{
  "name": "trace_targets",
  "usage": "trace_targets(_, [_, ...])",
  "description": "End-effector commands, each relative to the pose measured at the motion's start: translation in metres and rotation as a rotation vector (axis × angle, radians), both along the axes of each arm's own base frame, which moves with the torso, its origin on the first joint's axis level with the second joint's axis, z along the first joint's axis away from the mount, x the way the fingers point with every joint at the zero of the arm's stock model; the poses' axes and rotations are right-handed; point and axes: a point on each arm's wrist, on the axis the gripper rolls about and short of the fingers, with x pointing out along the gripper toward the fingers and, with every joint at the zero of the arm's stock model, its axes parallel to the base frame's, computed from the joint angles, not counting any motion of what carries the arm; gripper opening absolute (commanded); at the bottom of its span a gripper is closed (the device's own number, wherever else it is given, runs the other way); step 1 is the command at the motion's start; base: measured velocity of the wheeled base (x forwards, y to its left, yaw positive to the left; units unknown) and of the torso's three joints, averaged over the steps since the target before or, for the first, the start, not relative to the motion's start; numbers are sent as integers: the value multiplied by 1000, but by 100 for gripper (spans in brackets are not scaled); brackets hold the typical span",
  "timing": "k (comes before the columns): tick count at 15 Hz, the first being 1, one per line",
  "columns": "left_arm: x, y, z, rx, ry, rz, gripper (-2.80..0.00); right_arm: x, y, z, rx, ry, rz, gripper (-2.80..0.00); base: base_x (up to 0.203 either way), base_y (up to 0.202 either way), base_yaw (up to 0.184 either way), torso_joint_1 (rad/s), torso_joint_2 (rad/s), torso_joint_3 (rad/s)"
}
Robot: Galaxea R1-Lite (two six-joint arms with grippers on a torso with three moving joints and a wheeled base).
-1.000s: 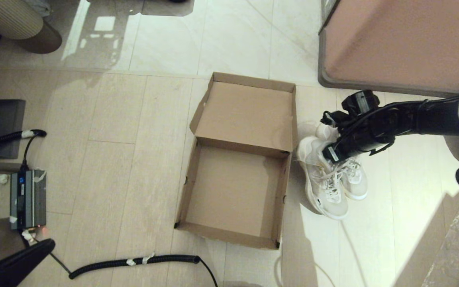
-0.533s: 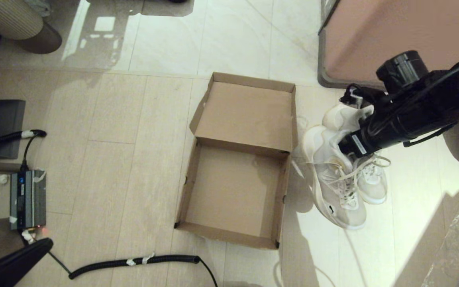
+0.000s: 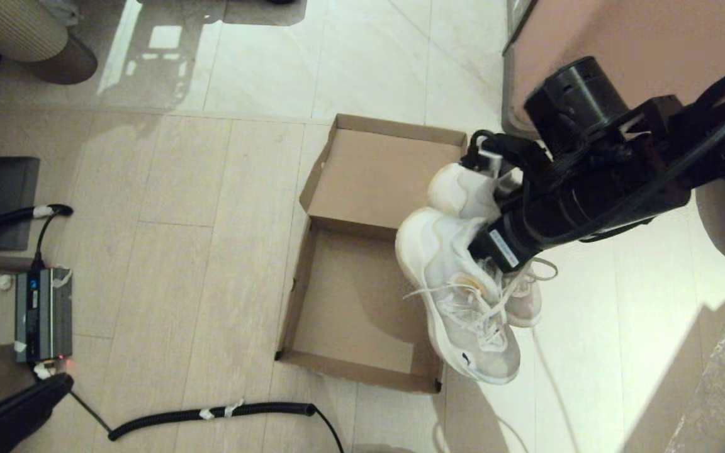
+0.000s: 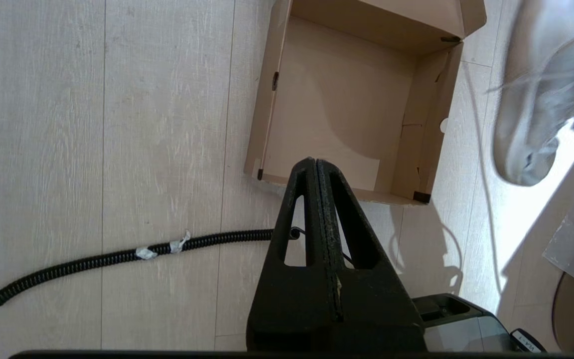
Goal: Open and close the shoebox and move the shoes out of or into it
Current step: Put the shoes into the shoe box
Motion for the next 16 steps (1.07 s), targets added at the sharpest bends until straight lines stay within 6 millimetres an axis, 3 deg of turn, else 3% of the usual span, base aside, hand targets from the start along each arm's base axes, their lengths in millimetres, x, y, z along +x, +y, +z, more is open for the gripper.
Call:
trace_targets(1, [-1, 0, 0, -2, -5, 1, -280, 5, 33, -23, -60, 24, 44, -280, 0, 0, 0, 0, 0, 0])
trace_targets(6, [-4, 1, 0, -4, -20, 2, -280, 29, 90, -70, -118, -42, 50, -280, 0, 0, 0, 0, 0, 0])
trace_targets(10, [-13, 2, -1, -7, -20, 2, -280, 53, 129, -93, -139, -110, 22, -280, 0, 0, 0, 0, 0, 0])
trace_targets(16, [-17, 3, -3, -9, -22, 3, -280, 69, 162, -125, -108, -226, 31, -280, 0, 0, 0, 0, 0, 0])
